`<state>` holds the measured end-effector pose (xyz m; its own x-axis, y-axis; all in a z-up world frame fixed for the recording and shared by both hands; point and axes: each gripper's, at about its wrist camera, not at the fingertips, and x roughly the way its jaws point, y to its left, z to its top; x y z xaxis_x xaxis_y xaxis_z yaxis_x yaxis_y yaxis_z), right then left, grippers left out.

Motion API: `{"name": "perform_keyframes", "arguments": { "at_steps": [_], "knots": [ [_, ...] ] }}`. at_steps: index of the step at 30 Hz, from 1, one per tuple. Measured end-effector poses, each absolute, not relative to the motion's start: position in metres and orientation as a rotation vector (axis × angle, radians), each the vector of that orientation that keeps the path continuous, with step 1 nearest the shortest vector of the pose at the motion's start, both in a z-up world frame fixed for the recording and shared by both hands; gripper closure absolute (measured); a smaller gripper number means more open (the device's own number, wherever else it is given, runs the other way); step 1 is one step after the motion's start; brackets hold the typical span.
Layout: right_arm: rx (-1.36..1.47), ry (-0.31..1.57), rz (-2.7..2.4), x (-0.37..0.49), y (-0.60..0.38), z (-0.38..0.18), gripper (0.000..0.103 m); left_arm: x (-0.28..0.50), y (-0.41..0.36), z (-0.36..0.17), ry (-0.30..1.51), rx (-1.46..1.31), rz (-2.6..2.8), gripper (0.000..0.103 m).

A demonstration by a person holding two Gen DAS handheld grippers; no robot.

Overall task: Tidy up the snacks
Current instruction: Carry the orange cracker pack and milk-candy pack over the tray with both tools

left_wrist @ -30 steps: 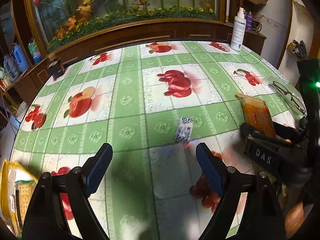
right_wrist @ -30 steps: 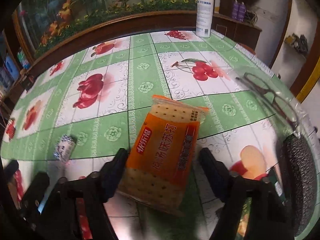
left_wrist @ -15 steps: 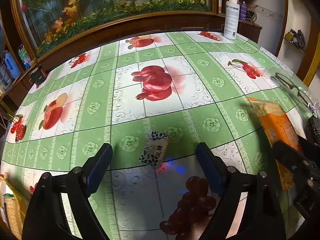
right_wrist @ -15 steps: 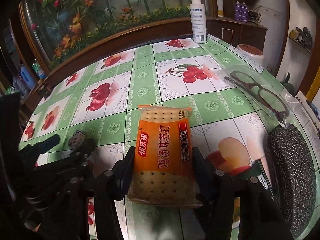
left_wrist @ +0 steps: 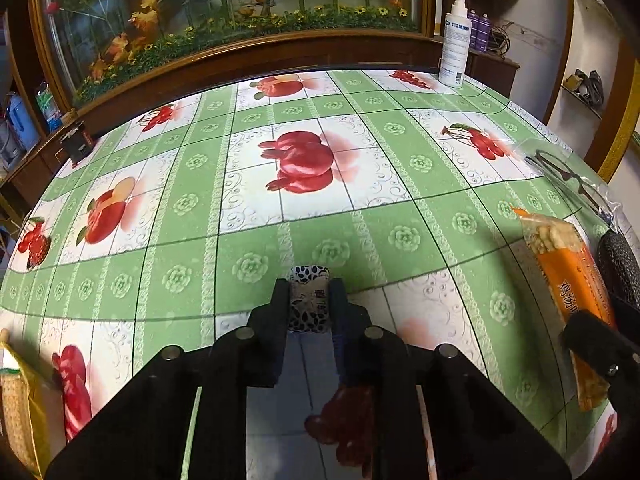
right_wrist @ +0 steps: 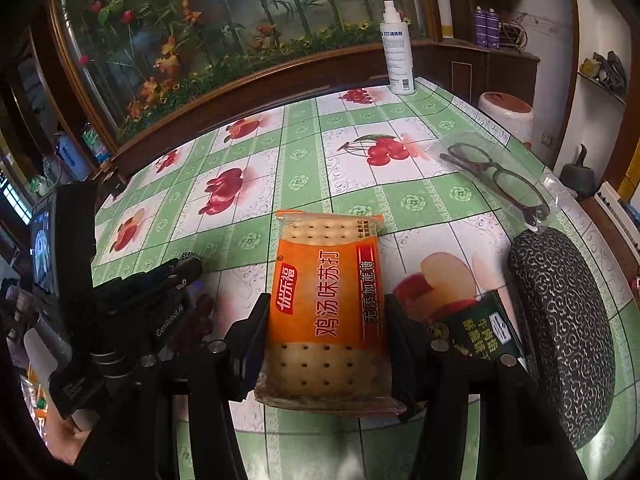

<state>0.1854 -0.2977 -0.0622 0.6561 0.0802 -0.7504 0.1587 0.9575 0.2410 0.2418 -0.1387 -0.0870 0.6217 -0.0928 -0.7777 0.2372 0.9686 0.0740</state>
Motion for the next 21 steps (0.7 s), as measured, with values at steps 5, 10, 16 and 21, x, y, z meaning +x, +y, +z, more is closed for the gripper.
{"name": "perform_keyframes", "arguments": {
  "at_steps": [5,10,16,21],
  "knots": [
    [0.279,0.858,-0.011,0.168,-0.288,-0.060,0.047,0.216,-0.126,-0.082,0.851,0.183,-0.154,0.086],
    [0.249,0.858,0.021,0.148,-0.274,-0.058,0.047,0.184,-0.108,-0.068,0.810,0.168,-0.119,0.086],
    [0.217,0.855,0.057,0.126,-0.255,-0.053,0.047,0.145,-0.088,-0.052,0.775,0.130,-0.098,0.086],
    [0.213,0.844,0.091,0.108,-0.242,-0.047,0.047,0.114,-0.069,-0.042,0.761,0.123,-0.070,0.086]
  ]
}}
